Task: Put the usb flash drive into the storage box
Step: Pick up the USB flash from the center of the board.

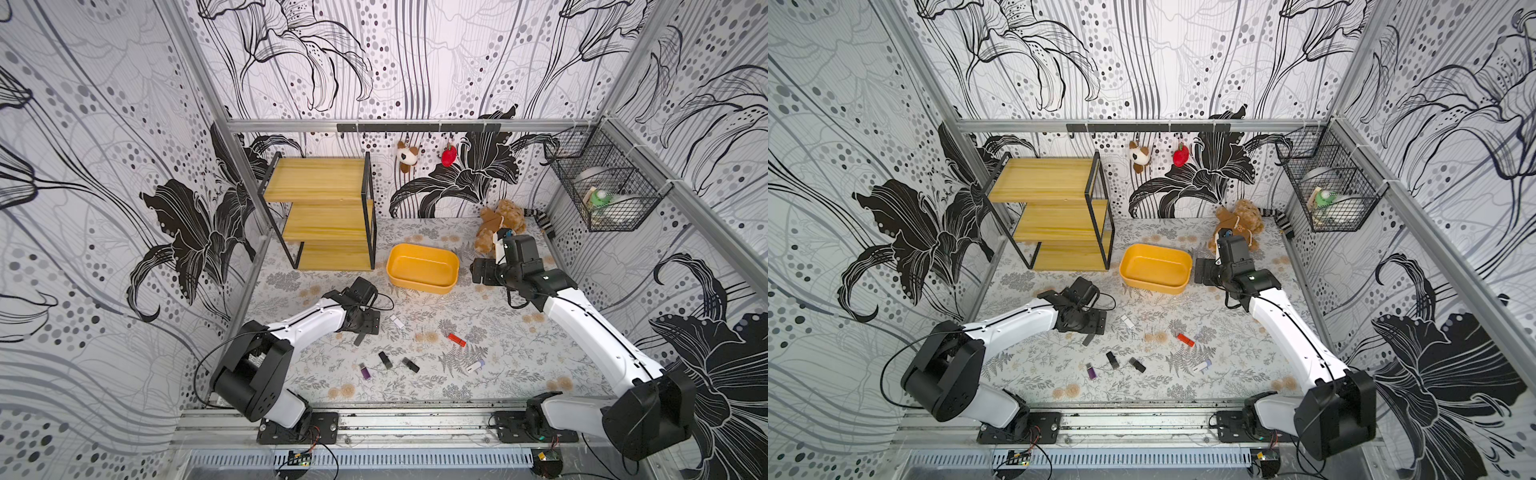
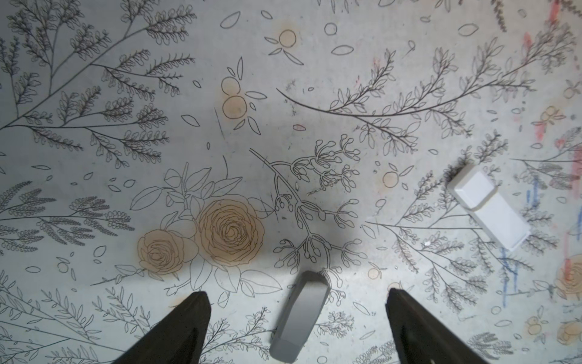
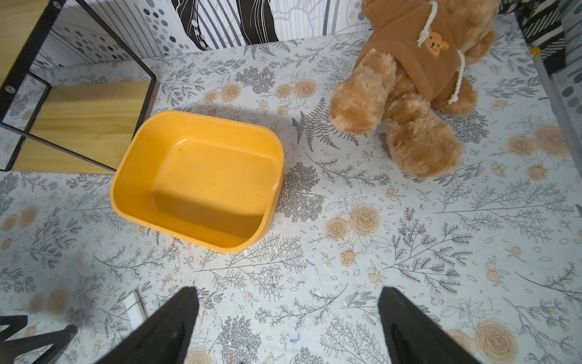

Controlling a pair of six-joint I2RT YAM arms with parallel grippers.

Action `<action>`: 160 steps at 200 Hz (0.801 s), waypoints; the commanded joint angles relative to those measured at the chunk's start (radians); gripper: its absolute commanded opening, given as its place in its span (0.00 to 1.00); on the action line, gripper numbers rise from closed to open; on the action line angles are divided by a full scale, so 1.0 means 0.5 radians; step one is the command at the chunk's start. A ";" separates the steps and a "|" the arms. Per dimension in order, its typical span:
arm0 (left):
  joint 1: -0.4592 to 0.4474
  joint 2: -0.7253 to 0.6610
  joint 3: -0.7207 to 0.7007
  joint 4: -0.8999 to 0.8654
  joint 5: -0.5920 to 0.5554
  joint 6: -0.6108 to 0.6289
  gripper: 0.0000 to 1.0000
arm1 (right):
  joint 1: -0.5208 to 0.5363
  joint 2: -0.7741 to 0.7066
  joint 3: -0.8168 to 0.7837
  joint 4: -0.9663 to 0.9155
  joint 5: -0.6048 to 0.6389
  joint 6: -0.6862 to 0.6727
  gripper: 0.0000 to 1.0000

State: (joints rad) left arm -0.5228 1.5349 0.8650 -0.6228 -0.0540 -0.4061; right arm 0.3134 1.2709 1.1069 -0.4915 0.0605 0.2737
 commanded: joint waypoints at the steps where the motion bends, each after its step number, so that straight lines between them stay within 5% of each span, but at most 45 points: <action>1: -0.021 0.042 0.014 -0.060 0.013 -0.060 0.90 | 0.014 -0.005 0.055 -0.067 -0.017 0.040 0.95; 110: -0.054 -0.009 -0.172 0.089 0.103 -0.257 0.81 | 0.018 0.008 0.100 -0.115 -0.034 0.008 0.95; 160: -0.066 0.081 -0.101 -0.001 0.003 -0.280 0.65 | 0.030 -0.028 0.067 -0.167 -0.063 0.009 0.95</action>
State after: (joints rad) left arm -0.5465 1.5379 0.7910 -0.6048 -0.0189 -0.5304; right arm 0.3161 1.2747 1.1370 -0.5346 0.0441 0.2729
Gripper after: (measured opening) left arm 0.688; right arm 0.954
